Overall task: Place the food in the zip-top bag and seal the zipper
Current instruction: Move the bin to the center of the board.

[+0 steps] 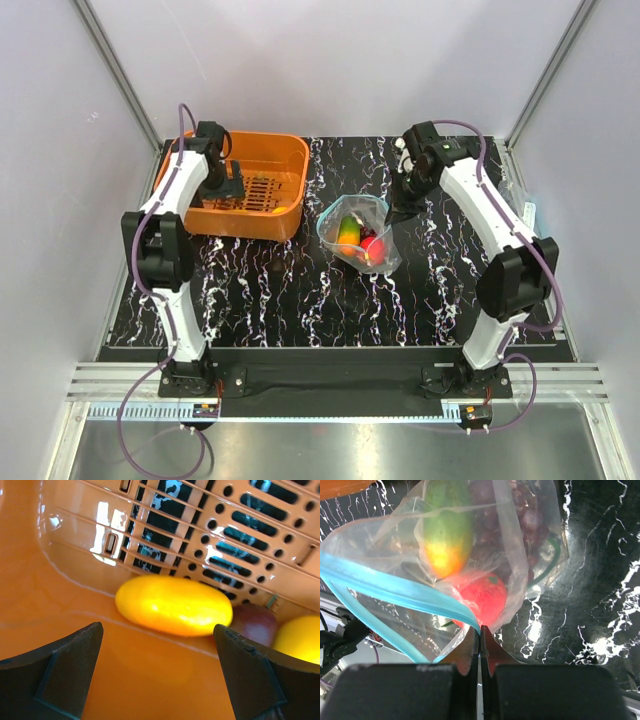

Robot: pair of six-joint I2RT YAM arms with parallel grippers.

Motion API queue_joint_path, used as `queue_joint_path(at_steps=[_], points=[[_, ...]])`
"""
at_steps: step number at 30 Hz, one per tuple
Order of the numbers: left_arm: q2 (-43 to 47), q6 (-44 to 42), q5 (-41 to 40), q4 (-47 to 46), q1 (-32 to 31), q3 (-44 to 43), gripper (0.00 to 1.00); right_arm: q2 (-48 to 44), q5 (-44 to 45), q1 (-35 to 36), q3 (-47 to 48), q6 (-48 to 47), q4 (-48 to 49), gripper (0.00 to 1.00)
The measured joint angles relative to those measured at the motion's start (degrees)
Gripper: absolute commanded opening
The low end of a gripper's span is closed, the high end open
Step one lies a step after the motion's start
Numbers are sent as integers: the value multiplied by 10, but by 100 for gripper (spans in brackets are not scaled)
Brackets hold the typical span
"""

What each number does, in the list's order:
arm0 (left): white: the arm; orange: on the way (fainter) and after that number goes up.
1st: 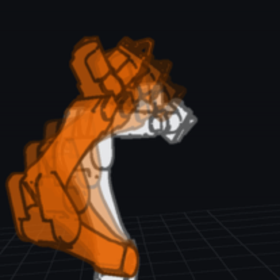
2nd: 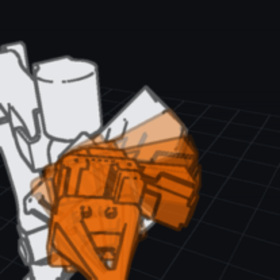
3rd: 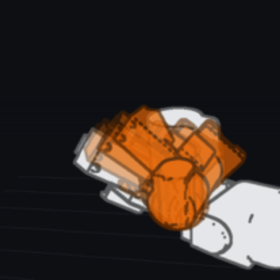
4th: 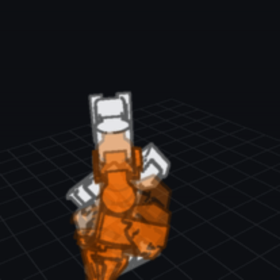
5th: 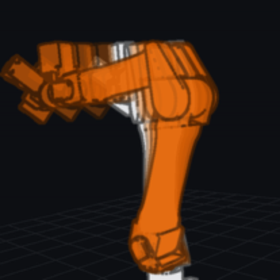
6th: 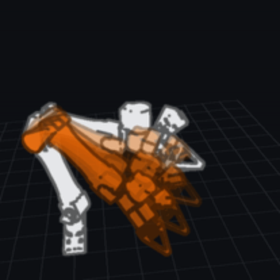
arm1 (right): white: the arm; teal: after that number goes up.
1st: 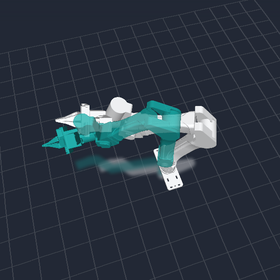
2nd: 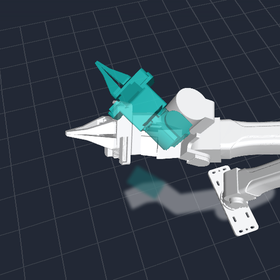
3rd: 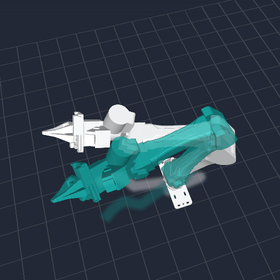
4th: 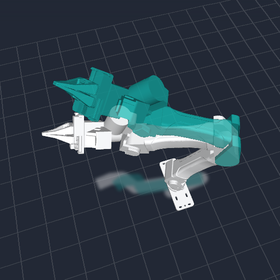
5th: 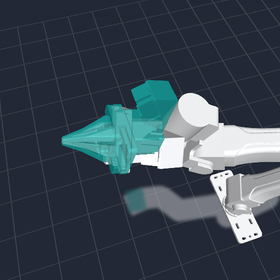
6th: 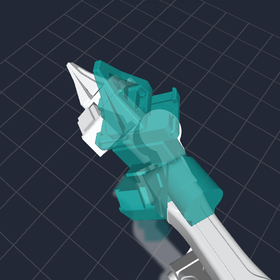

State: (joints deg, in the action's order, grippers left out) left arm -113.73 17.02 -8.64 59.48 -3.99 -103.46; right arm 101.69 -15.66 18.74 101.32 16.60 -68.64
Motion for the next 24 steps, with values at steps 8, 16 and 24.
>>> queue_joint_path(at_steps=[8,16,24], points=[[-55,-2,24,-3,7,-4,87,58,-16,0,28,-1,-2,0],[-26,28,30,-33,9,46,85,71,-28,0,33,0,-5,0],[105,50,42,-33,10,223,85,90,-49,0,39,15,-6,0]])
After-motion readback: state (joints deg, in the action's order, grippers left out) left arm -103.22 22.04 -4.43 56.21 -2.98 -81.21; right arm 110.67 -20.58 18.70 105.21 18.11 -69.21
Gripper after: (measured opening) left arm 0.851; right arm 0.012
